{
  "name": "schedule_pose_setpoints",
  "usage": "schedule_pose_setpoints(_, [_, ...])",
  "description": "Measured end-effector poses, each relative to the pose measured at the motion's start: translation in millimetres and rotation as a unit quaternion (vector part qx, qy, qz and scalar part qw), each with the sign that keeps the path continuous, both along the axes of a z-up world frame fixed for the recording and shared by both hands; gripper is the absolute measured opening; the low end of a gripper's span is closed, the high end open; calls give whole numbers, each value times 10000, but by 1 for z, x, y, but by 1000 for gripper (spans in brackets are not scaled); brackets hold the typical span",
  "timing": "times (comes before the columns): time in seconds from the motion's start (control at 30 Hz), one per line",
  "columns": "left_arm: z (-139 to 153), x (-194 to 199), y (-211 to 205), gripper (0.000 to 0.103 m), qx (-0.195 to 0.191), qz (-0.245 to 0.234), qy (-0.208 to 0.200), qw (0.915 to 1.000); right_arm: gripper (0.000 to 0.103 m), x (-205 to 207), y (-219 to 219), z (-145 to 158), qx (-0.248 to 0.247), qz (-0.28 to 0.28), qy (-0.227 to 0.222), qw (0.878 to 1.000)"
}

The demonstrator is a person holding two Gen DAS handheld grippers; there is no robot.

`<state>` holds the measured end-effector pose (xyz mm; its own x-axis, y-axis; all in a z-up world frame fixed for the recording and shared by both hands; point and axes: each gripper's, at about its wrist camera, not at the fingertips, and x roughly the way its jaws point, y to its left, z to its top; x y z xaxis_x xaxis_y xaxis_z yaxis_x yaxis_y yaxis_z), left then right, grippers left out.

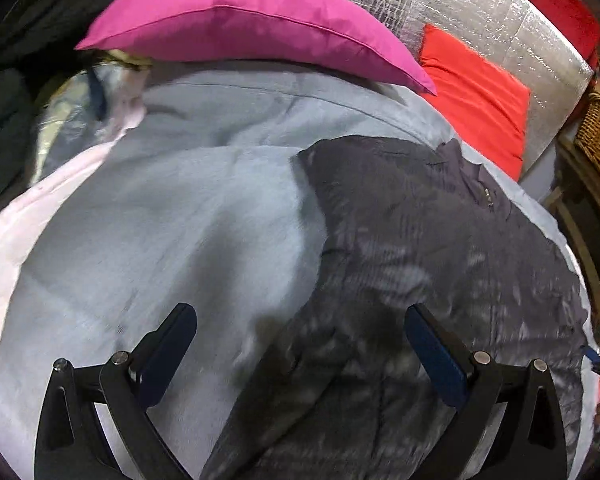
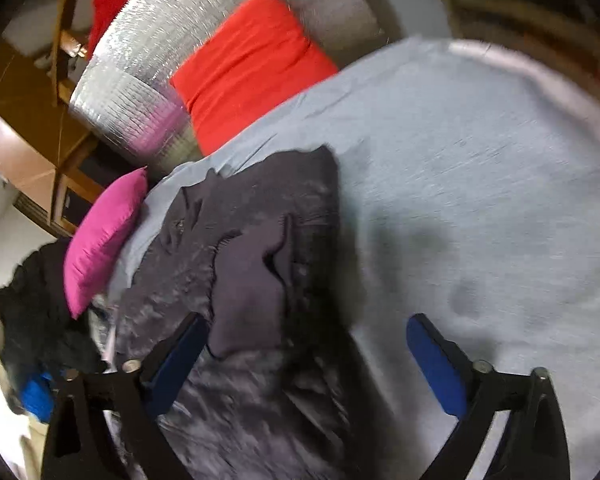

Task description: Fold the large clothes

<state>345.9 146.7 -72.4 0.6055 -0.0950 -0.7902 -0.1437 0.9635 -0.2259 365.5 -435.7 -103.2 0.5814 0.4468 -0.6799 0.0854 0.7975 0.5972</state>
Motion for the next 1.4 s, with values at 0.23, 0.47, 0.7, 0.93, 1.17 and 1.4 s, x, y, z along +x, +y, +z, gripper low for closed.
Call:
schedule_pose_setpoints(0.23, [-9,23,-19,85,121,-243,45,9996,40,24,22,-18,-56,280,308,9991])
schedule_pose_setpoints(0.47, [-15,28,-28,30,281,-452,149,9985,17,22,29,-7,-1074,229,232,9937])
schedule_pose_setpoints(0.7, [11,28,-7,73,-90,-200,-255,9994,63,18,4,10,-218,-93,-289,9993])
schedule_pose_setpoints(0.93, [3,73,-9,87,-71,-78,-101,9999,99,68,7,1,-261,-230,-194,9992])
schedule_pose_setpoints(1.17, [-17,101,-26,25,-42,-427,99,9990,26,98,21,-8,-733,23,17,9973])
schedule_pose_setpoints(1.4, [-29,106,-35,17,523,-582,28,9969,14,97,39,-12,-1792,107,-50,9837])
